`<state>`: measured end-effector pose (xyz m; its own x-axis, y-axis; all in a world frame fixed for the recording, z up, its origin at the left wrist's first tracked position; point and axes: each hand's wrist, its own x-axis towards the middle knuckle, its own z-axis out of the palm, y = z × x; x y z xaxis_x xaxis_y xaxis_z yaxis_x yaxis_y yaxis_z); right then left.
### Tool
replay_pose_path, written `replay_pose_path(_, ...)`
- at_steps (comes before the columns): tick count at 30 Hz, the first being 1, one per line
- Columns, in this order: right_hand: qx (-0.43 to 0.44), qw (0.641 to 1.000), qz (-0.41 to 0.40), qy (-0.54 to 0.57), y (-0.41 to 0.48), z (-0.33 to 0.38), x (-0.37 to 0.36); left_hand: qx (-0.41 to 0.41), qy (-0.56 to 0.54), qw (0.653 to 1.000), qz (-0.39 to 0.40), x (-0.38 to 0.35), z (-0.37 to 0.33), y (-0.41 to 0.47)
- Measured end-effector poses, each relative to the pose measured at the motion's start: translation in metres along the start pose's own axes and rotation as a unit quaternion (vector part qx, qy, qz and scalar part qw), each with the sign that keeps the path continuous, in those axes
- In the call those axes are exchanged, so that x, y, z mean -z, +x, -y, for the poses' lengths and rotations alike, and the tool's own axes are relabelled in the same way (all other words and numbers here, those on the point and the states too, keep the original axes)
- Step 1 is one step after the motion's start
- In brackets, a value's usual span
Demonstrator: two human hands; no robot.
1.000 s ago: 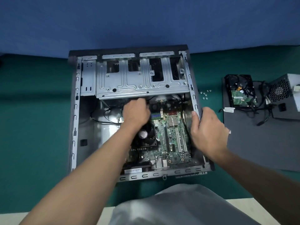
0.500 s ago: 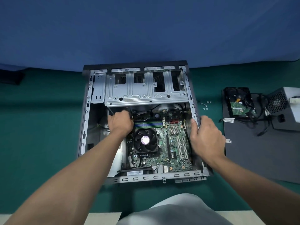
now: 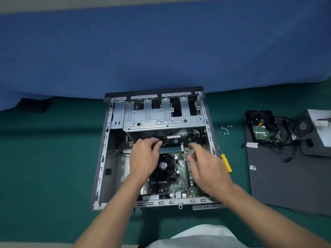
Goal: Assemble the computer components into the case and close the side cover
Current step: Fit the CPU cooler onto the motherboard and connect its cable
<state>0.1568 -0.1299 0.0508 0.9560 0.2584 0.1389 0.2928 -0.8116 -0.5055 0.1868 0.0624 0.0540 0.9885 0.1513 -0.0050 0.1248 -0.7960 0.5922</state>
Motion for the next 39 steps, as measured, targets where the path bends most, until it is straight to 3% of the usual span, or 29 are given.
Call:
replay_pose_path(2, -0.162, 0.962, 0.091, 0.200, 0.004, 0.019, -0.003, -0.029, -0.018, 0.999, -0.014, 0.003, -0.009, -0.011)
replay_pose_path(3, -0.265, 0.900, 0.102, 0.331, 0.007, 0.026, -0.004, -0.041, -0.024, 0.999, -0.015, 0.003, -0.013, -0.017)
replay_pose_path(5, -0.396, 0.734, 0.057, 0.549, 0.013, 0.035, -0.001, -0.056, -0.029, 0.998, 0.004, -0.001, -0.020, -0.029)
replay_pose_path(6, -0.418, 0.681, 0.028, 0.601, 0.015, 0.036, 0.003, -0.064, -0.026, 0.997, 0.019, -0.005, -0.022, -0.035)
replay_pose_path(7, -0.426, 0.657, 0.004, 0.622, 0.015, 0.036, 0.007, -0.073, -0.018, 0.997, 0.035, -0.009, -0.024, -0.040)
replay_pose_path(11, -0.409, 0.688, -0.053, 0.597, 0.015, 0.032, 0.022, -0.077, -0.015, 0.994, 0.073, -0.020, -0.029, -0.050)
replay_pose_path(18, -0.388, 0.708, -0.163, 0.567, 0.022, 0.023, 0.044, -0.087, -0.074, 0.989, 0.092, -0.031, -0.058, -0.051)
replay_pose_path(26, -0.333, 0.729, -0.220, 0.556, 0.024, 0.025, 0.038, -0.057, -0.052, 0.996, 0.047, -0.021, -0.048, -0.035)
replay_pose_path(27, -0.325, 0.755, -0.213, 0.528, 0.025, 0.026, 0.035, -0.052, -0.034, 0.997, 0.044, -0.017, -0.046, -0.032)
replay_pose_path(29, -0.284, 0.849, -0.181, 0.408, 0.025, 0.029, 0.030, -0.055, 0.004, 0.998, 0.041, -0.009, -0.043, -0.027)
replay_pose_path(31, -0.218, 0.919, -0.165, 0.285, 0.029, 0.033, 0.028, -0.070, -0.023, 0.997, 0.028, 0.002, -0.045, -0.023)
replay_pose_path(36, -0.086, 0.974, -0.146, 0.148, 0.046, 0.041, 0.033, -0.123, -0.126, 0.984, -0.030, 0.025, -0.062, -0.016)
replay_pose_path(39, -0.095, 0.981, -0.101, 0.134, 0.056, 0.045, 0.042, -0.105, -0.227, 0.968, 0.013, 0.030, -0.070, -0.011)
